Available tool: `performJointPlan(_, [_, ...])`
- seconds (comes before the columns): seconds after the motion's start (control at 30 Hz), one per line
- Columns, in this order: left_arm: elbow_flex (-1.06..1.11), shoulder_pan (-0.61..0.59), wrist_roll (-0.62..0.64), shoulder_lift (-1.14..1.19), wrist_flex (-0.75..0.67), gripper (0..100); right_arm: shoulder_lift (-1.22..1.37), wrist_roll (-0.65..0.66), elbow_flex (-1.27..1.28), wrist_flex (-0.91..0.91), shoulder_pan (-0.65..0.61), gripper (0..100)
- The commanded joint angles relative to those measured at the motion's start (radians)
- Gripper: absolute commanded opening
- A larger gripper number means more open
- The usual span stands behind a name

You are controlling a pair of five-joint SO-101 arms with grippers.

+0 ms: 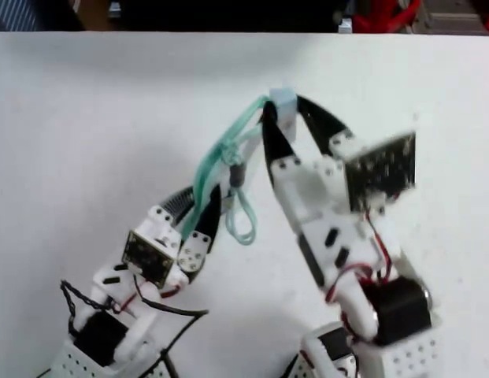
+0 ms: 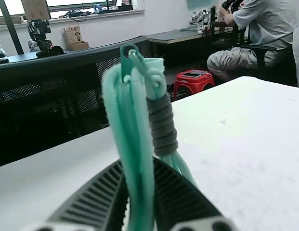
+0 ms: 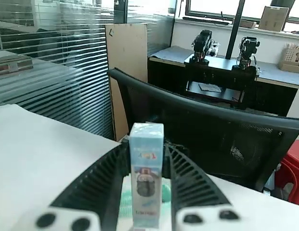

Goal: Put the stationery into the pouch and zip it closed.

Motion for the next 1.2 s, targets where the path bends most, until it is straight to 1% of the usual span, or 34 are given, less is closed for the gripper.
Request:
performJointPlan(0.0, [0.034,-0.002,-0.011,0.018,0.000,3,0.137,-0.077,-0.118,-0.025,-0.016,1.7])
performJointPlan(0.1, [0.031,-0.002,-0.011,0.018,0.002,3,0.205,-0.110,-0.155,-0.085,-0.033,1.7])
performJointPlan(0.23, [0.031,-0.004,-0.011,0.018,0.003,3,0.268,-0.048,-0.144,-0.156,-0.035,1.7])
performJointPlan(0.3, [0.031,-0.004,-0.011,0.018,0.003,3,0.289,-0.038,-0.115,-0.160,-0.001,1.7])
performJointPlan(0.4, [0.029,-0.021,-0.011,0.018,0.002,3,0.303,-0.098,-0.074,-0.156,0.039,1.7])
performJointPlan(0.47, [0.014,-0.045,-0.008,0.018,0.000,3,0.303,-0.115,-0.037,-0.154,0.041,1.7])
performJointPlan(0.53, [0.005,-0.062,-0.005,0.018,0.002,3,0.303,-0.117,0.006,-0.153,0.019,1.7])
performJointPlan(0.63, [0.005,-0.053,-0.005,0.018,0.002,3,0.302,-0.112,0.055,-0.150,-0.010,1.7])
performJointPlan(0.8, [0.005,-0.053,-0.002,0.018,0.008,13,0.302,-0.112,0.061,-0.159,-0.076,1.7])
performJointPlan(0.93, [0.005,-0.053,-0.002,0.018,0.008,13,0.318,-0.109,0.035,-0.160,-0.128,1.7])
performJointPlan(1.1, [0.005,-0.058,-0.002,0.018,0.008,13,0.337,-0.118,0.037,-0.148,-0.134,1.7])
performJointPlan(1.17, [0.003,-0.061,-0.002,0.018,0.008,13,0.334,-0.118,0.028,-0.113,-0.148,1.7])
